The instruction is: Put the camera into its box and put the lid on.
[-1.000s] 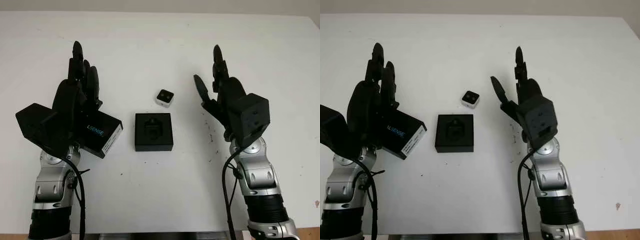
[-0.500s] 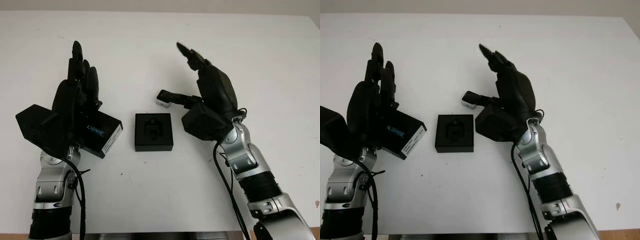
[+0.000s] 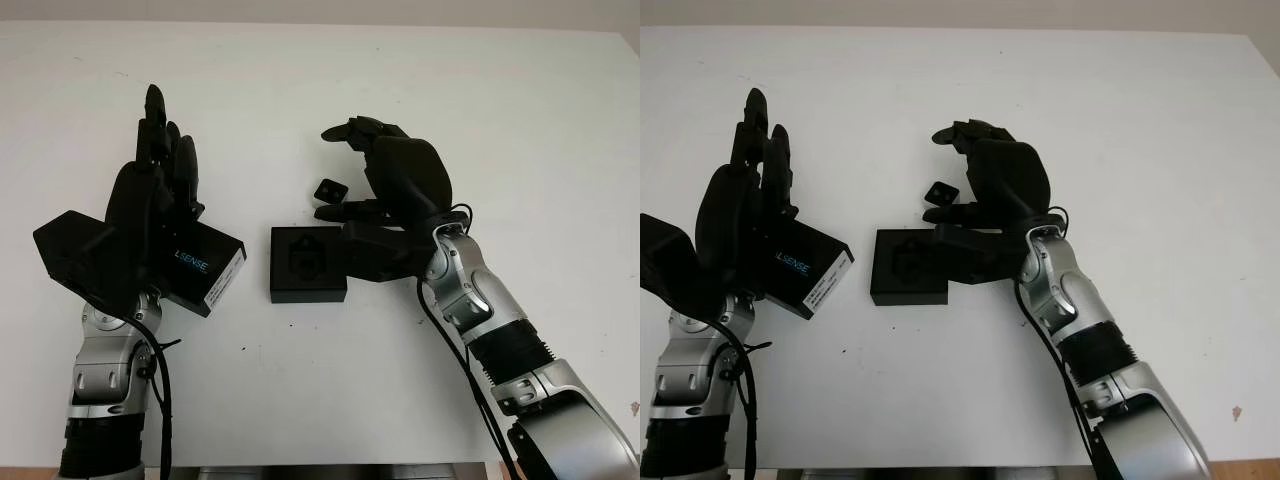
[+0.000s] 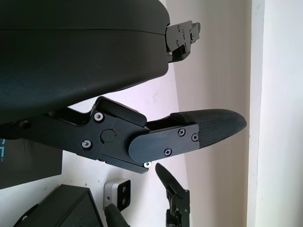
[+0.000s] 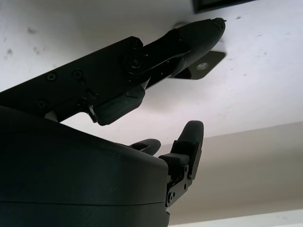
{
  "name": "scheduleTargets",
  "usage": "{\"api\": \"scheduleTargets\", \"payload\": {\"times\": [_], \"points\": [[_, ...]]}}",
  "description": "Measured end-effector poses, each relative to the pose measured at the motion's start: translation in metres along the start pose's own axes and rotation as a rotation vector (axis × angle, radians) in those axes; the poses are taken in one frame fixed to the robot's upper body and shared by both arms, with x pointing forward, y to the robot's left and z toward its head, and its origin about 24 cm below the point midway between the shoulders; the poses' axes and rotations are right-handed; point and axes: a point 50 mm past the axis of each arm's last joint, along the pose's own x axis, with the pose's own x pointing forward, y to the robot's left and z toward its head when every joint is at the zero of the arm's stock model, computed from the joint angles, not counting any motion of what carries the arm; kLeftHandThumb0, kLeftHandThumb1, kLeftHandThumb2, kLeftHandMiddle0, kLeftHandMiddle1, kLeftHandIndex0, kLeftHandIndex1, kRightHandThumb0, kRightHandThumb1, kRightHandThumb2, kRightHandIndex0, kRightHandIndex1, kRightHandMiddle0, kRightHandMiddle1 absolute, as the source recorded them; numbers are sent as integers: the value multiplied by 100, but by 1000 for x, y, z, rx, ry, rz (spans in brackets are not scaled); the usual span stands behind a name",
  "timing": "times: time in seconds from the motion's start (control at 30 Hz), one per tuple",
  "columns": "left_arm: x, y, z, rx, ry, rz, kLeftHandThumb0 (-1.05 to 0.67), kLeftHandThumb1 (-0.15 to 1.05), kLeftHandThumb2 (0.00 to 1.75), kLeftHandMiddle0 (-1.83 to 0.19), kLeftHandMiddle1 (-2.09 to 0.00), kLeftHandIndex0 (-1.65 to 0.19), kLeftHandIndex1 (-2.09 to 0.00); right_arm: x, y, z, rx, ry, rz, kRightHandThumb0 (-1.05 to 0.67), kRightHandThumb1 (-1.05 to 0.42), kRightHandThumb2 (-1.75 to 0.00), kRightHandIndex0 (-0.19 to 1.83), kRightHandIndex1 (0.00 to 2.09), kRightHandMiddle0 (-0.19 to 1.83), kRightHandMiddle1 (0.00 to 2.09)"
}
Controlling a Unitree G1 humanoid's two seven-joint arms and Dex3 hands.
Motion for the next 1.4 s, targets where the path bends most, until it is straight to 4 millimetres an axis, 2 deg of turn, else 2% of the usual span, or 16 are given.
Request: {"api": "scheduleTargets", "payload": {"times": [0.33,0.6,0.97,1.07,1.2,1.4], "points": [[0,-2,-2,-27,4,-11,-84,105,57,19,0,19,0,0,-9,5,-168,-30,38,-91,-96,-6,37,19,35,96],[0,-3,-3,-31,3,-17,-85,105,56,19,0,19,0,0,-9,4,-212,-32,52,-90,-95,-5,41,16,34,105],[0,-3,-3,-32,3,-15,-85,105,55,19,0,19,0,-4,1,5,-193,-31,98,-87,-95,-5,40,10,31,99],[0,-3,-3,-33,2,-19,-85,105,53,19,0,19,0,-5,5,7,-121,-12,135,-87,-95,-5,36,7,22,91],[0,-3,-3,-33,-1,-20,-85,105,52,19,0,19,0,-6,8,7,-41,20,183,-88,-96,-5,34,6,22,69],[0,-3,-4,-33,1,-19,-86,105,51,19,0,19,0,-7,6,7,-23,25,172,-88,-96,-5,35,7,27,66]]}}
